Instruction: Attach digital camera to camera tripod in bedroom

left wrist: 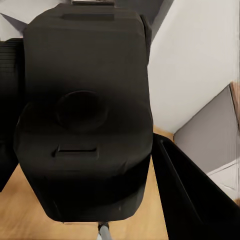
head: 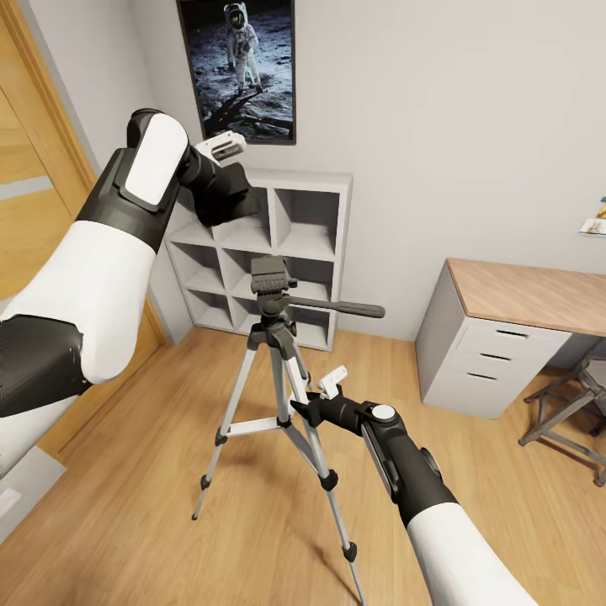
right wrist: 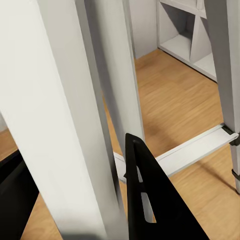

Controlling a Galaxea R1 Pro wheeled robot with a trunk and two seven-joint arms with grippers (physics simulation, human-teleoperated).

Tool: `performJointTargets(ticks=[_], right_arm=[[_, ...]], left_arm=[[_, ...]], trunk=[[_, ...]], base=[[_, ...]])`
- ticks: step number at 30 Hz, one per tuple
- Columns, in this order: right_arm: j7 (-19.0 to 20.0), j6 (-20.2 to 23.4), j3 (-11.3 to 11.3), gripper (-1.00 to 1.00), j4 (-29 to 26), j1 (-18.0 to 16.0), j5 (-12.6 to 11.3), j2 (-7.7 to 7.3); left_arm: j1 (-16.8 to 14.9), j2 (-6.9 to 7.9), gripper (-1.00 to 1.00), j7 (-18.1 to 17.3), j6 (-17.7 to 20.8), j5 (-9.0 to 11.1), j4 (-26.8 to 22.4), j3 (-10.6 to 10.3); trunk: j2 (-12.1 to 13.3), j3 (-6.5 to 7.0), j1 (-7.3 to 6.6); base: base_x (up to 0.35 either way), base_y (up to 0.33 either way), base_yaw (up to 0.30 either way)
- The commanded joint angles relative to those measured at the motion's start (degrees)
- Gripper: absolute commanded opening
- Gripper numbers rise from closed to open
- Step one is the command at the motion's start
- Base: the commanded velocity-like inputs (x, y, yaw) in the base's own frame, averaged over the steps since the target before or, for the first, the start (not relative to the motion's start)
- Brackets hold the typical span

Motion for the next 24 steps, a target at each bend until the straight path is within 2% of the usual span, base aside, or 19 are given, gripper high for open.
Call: performJointTargets(ticks=[1, 5, 6, 7, 9, 10, 12, 13, 15, 17, 21, 24], right_arm=[[0.21, 0.22, -0.04, -1.00, -0.09, -0.03, 0.47, 0.03], [0.21, 0.21, -0.03, -1.00, -0.09, -0.03, 0.49, 0.03], [0.21, 0.21, -0.03, -1.00, -0.09, -0.03, 0.50, 0.03], [0.21, 0.21, -0.03, -1.00, -0.09, -0.03, 0.50, 0.03], [0.21, 0.21, -0.03, -1.00, -0.09, -0.04, 0.50, 0.03], [0.21, 0.21, -0.03, -1.00, -0.09, -0.04, 0.50, 0.03], [0.21, 0.21, -0.03, -1.00, -0.09, -0.03, 0.51, 0.03], [0.21, 0.21, -0.03, -1.00, -0.11, -0.03, 0.51, 0.03], [0.21, 0.21, -0.06, -1.00, -0.10, -0.03, 0.51, 0.03], [0.21, 0.21, -0.10, -1.00, -0.11, -0.08, 0.51, 0.03], [0.21, 0.21, -0.11, -1.00, -0.14, -0.04, 0.51, 0.03], [0.21, 0.17, -0.11, -1.00, -0.10, -0.04, 0.51, 0.03]], left_arm=[[-0.07, 0.02, -1.00, 0.53, 0.11, 0.34, -0.03, -0.13], [-0.04, -1.43, -1.00, -0.77, -0.09, 0.75, -1.04, -0.09], [-0.01, -1.58, -1.00, -3.26, -0.14, 1.52, -1.25, -0.06], [0.08, -1.36, -1.00, -7.40, -0.21, 2.57, -1.35, -0.02], [0.16, -0.65, -1.00, -12.78, -0.31, 3.43, -1.27, -0.02], [0.21, 0.53, -1.00, -19.40, -0.83, 3.99, -1.12, -0.04], [0.24, 1.66, -1.00, -25.24, -1.60, 4.34, -1.00, -0.06], [0.41, 4.15, -1.00, -37.09, -5.96, 4.83, -0.62, -0.08], [0.48, 4.85, -1.00, -40.12, -8.31, 4.90, -0.61, -0.09], [0.74, 5.65, -1.00, -43.81, -13.07, 5.07, -1.29, -0.22], [1.29, 5.59, -1.00, -44.74, -14.64, 5.72, -1.03, -0.31], [4.11, 5.83, -1.00, -45.24, -15.91, 6.47, -1.18, -0.30]], trunk=[[-0.11, -0.12, 0.04], [-0.11, -0.12, 0.04], [-0.11, -0.12, 0.04], [-0.11, -0.12, 0.04], [-0.11, -0.12, 0.04], [-0.11, -0.12, 0.04], [-0.11, -0.12, 0.04], [-0.11, -0.12, 0.04], [-0.11, -0.12, 0.04], [-0.11, -0.12, 0.04], [-0.11, -0.12, 0.04], [-0.11, -0.12, 0.04]], base=[[0.000, 0.000, 0.000], [0.000, 0.000, 0.000], [0.000, 0.000, 0.000], [0.000, 0.000, 0.000], [0.000, 0.000, 0.000], [0.000, 0.000, 0.000], [0.000, 0.000, 0.000], [0.000, 0.000, 0.000], [0.000, 0.000, 0.000], [0.000, 0.000, 0.000], [0.000, 0.000, 0.000], [0.000, 0.000, 0.000]])
